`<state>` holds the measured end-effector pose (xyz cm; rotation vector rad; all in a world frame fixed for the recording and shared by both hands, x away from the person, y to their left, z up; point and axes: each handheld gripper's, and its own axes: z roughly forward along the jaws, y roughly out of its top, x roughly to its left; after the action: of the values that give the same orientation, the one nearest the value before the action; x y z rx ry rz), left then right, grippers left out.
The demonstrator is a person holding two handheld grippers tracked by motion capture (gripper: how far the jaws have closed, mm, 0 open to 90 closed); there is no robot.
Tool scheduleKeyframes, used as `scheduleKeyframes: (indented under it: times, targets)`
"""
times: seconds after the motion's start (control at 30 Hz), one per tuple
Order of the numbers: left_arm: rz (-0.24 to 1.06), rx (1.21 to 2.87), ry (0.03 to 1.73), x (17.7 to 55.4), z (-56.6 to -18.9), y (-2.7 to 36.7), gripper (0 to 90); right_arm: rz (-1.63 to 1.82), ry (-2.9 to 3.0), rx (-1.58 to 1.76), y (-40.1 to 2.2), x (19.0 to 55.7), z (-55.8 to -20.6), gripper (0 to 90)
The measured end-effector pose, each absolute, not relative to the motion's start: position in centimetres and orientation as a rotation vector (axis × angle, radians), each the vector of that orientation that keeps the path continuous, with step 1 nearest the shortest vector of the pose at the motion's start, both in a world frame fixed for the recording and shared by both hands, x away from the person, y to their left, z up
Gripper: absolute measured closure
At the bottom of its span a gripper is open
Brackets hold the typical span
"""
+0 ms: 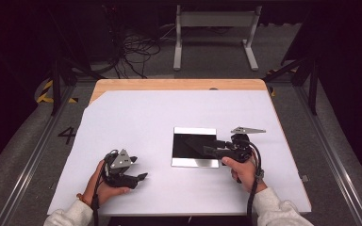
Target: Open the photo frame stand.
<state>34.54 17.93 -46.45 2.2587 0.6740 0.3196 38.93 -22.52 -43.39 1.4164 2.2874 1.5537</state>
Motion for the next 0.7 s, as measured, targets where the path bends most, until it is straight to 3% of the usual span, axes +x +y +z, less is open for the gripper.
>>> scheduleKeyframes:
  times: [0.7]
  targets:
    - [0.293, 2.189, 0.689, 35.51, -45.80, 17.47, 28.1, 1.572, 2.346, 1.442, -22.56, 39.09, -43.98, 46.0]
